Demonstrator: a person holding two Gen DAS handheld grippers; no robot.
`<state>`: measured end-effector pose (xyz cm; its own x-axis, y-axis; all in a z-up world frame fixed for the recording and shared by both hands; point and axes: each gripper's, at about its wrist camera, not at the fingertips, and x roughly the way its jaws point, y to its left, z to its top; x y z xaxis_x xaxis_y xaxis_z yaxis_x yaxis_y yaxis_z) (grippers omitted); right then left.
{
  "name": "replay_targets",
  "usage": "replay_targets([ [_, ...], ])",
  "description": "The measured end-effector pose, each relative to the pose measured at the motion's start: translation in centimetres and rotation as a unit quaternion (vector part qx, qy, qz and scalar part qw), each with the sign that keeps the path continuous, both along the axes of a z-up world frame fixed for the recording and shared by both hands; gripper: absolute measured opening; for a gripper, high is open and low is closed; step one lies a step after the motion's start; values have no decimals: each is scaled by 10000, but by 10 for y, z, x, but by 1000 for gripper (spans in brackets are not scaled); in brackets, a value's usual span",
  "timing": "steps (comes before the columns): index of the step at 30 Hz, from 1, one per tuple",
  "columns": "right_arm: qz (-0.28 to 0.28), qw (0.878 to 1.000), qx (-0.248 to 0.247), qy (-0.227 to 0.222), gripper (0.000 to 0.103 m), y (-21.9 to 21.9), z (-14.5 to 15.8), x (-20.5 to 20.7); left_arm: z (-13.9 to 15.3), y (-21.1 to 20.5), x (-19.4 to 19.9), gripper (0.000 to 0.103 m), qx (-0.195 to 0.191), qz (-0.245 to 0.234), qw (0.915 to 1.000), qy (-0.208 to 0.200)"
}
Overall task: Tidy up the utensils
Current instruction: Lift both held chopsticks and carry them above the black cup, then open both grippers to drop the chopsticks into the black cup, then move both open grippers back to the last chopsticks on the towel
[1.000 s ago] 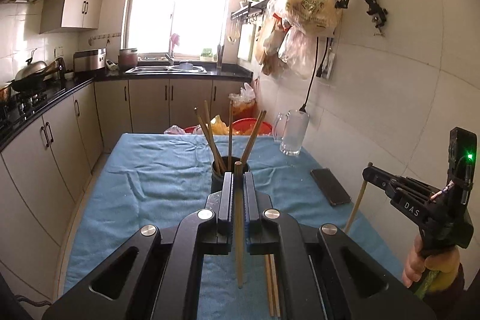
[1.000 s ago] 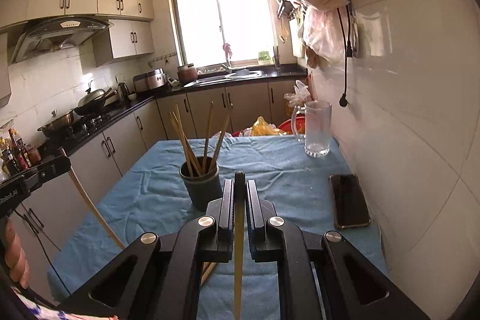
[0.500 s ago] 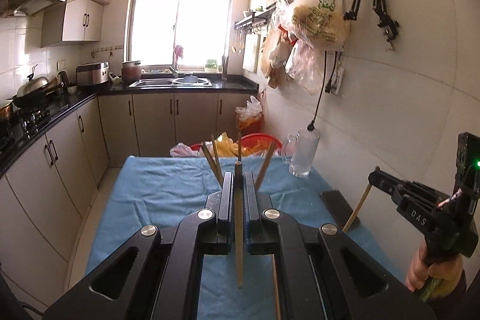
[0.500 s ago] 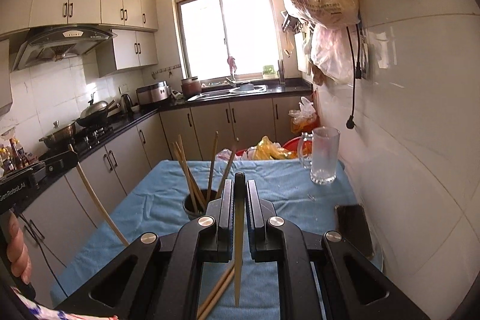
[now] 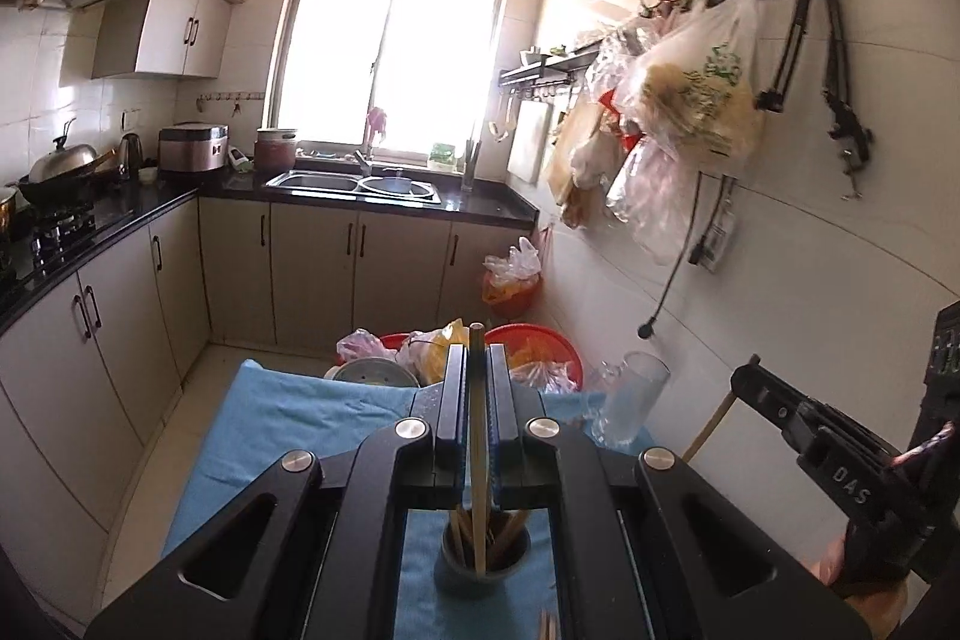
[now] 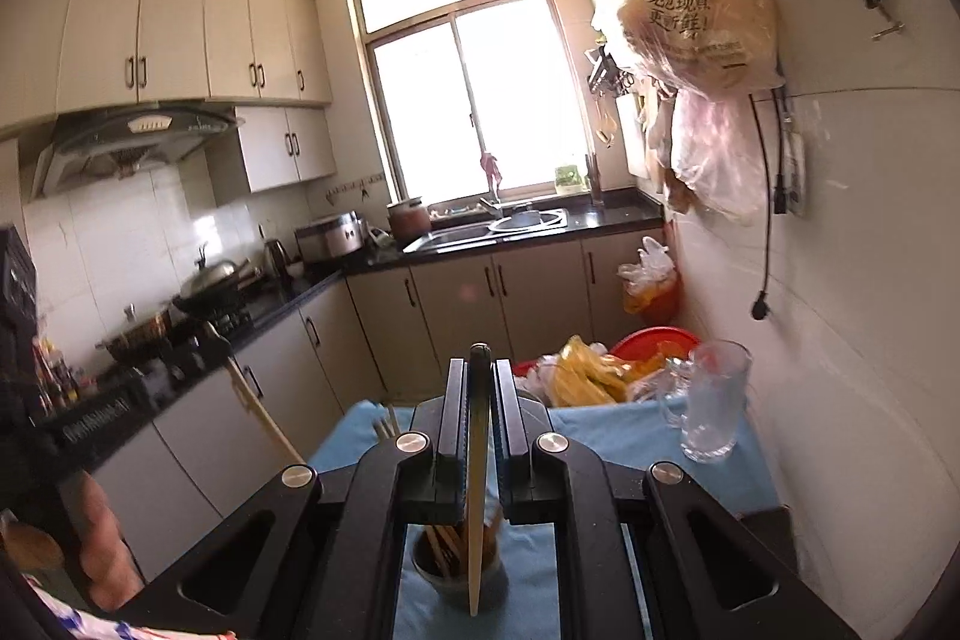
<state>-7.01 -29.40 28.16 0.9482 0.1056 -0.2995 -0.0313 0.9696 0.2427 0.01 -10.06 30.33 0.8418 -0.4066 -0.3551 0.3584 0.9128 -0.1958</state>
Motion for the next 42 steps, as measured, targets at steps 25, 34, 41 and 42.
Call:
replay_targets([
  [25, -250, 9947, 260, 958, 26, -15, -93, 89, -87, -14, 58, 31, 152, 227, 9968, 757],
  [34, -190, 9937, 102, 1098, 49, -21, -103, 43, -86, 11, 15, 39, 211, 310, 9975, 605],
  [41, 467, 9637, -267, 2615, 28, -5, -221, 0, -143, 41, -23, 42, 199, 211, 9914, 1277],
  [42, 589, 9568, -292, 2831, 24, 2, -239, -6, -153, 43, -27, 42, 230, 179, 9897, 1401],
])
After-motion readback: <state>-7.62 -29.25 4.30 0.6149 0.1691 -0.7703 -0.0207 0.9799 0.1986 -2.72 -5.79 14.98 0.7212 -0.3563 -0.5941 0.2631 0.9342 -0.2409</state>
